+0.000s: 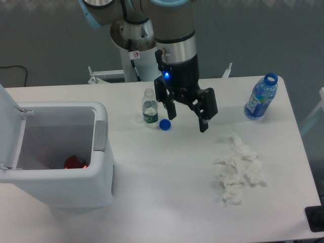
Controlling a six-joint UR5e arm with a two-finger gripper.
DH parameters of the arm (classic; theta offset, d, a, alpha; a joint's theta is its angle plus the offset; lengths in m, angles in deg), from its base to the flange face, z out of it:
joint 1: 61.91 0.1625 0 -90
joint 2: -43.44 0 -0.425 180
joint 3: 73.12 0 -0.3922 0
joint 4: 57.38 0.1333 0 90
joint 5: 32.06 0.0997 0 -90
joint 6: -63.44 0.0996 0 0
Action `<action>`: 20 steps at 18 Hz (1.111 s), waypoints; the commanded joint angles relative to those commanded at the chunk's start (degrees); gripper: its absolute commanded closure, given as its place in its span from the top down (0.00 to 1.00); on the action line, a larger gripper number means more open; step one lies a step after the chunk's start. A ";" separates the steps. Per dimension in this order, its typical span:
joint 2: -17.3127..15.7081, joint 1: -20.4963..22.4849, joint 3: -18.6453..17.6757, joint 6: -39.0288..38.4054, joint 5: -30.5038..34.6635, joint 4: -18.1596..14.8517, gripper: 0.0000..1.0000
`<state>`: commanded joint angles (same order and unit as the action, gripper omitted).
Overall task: Close the trash can
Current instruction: 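Move the open gripper away from the bottles toward the arm base, then swing the gripper up and over behind the trash can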
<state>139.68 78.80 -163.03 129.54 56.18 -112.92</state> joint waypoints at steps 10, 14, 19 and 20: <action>-0.70 -0.78 0.70 0.18 -0.79 1.32 1.00; -2.72 -1.40 -0.17 -1.39 -1.32 1.06 1.00; -8.07 -4.74 -3.51 -8.78 -0.88 0.53 1.00; -9.22 -5.70 -4.39 -9.66 -0.97 0.53 1.00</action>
<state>130.46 73.10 -167.42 119.88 55.21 -112.40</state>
